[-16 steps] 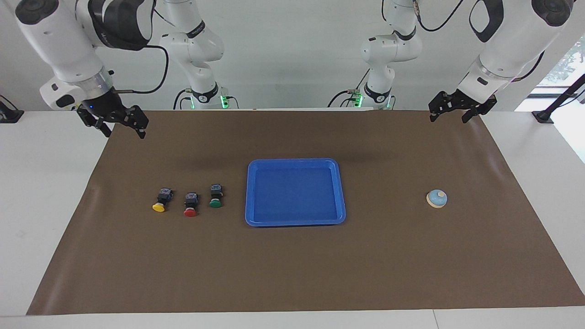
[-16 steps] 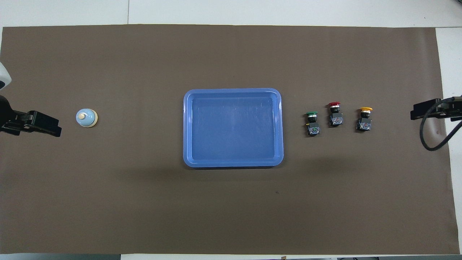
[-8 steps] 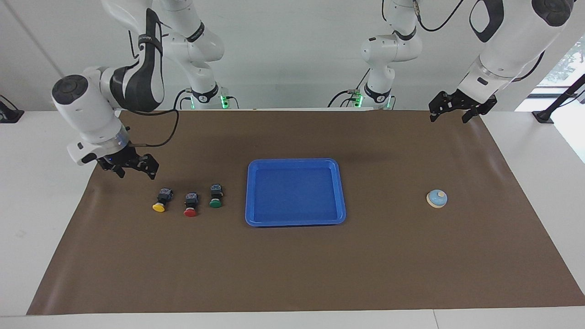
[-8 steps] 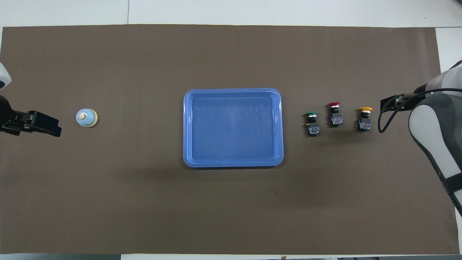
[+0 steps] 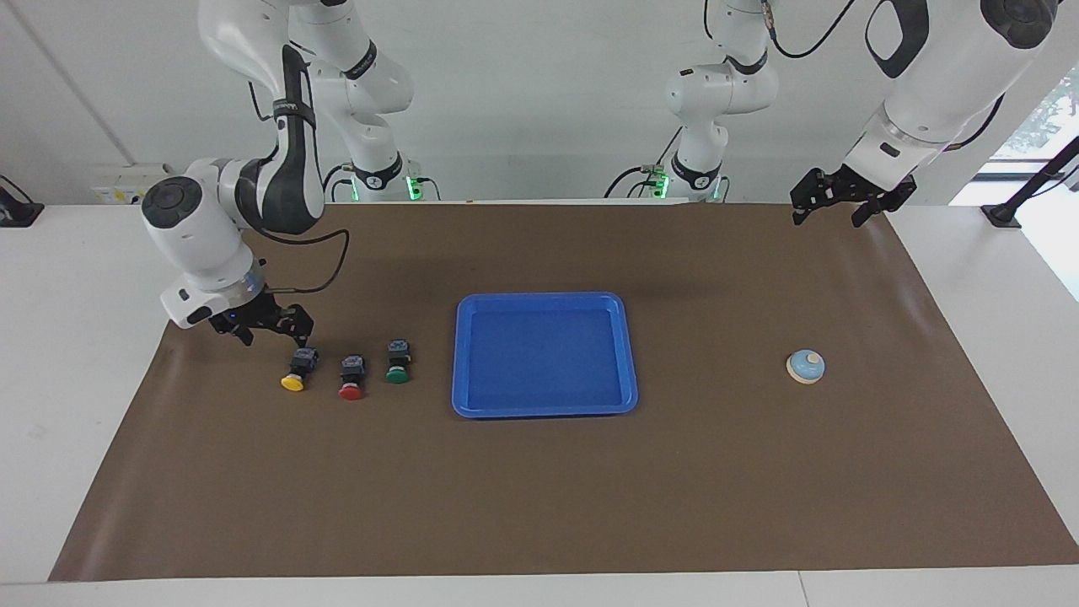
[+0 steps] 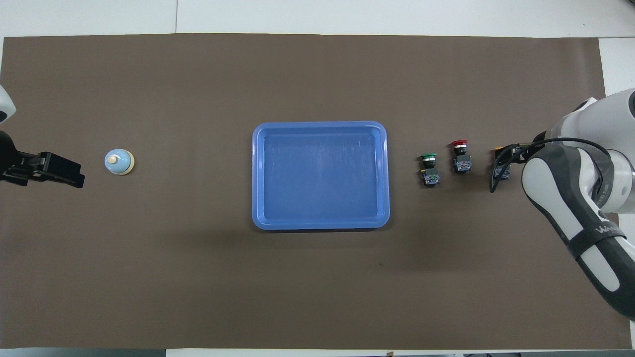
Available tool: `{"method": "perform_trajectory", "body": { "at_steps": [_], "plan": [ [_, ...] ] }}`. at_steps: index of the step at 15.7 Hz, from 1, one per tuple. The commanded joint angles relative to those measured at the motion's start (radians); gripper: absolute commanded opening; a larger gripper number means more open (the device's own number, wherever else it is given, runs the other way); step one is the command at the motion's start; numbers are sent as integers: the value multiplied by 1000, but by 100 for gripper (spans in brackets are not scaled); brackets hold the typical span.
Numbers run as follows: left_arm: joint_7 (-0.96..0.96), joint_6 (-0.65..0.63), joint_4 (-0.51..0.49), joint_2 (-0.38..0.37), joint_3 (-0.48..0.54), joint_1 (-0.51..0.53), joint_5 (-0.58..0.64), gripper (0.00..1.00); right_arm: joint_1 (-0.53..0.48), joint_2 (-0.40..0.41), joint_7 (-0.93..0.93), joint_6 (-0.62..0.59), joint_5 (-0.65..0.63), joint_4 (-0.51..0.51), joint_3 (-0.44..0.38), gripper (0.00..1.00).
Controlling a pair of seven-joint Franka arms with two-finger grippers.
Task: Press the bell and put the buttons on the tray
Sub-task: 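Reach the right gripper to the yellow button and grasp it, then carry the yellow button into the blue tray and release it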
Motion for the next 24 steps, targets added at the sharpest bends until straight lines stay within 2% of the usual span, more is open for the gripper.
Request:
{"method": "perform_trajectory", "body": {
  "at_steps": [1, 6, 7, 9, 13, 15, 16, 18, 19, 21, 24],
  "plan": [
    [-8, 0, -23, -22, 2, 3, -2, 100, -9, 41, -21, 29, 15, 0, 3, 100],
    [-8, 0, -23, -22, 0, 3, -2, 100, -4, 69, -17, 43, 18, -11, 3, 100],
    [-8, 0, -23, -22, 2, 3, -2, 100, -4, 69, -14, 44, 21, -14, 3, 97],
    [-8, 0, -23, -22, 2, 3, -2, 100, -2, 69, -11, 46, 26, -23, 3, 76],
    [-8, 0, -23, -22, 2, 3, -2, 100, -2, 67, -11, 47, 30, -40, 5, 43],
    [-8, 0, -23, -22, 2, 3, -2, 100, -2, 66, -17, 46, 30, -40, 5, 11],
    [-8, 0, -23, -22, 2, 3, -2, 100, -2, 66, -20, 46, 30, -38, 5, 0],
    [-8, 0, -23, -22, 2, 3, -2, 100, 1, 63, -17, 20, 29, -3, 12, 0],
    [-8, 0, -23, -22, 2, 3, -2, 100, 16, 61, -11, -32, 30, 38, 20, 0],
    [-8, 0, -23, -22, 0, 3, -2, 100, 68, 63, 29, -156, 52, 144, 23, 0],
    [-8, 0, -23, -22, 2, 3, -2, 100, 192, 64, 202, -255, 69, 232, 25, 0]
  ]
}}
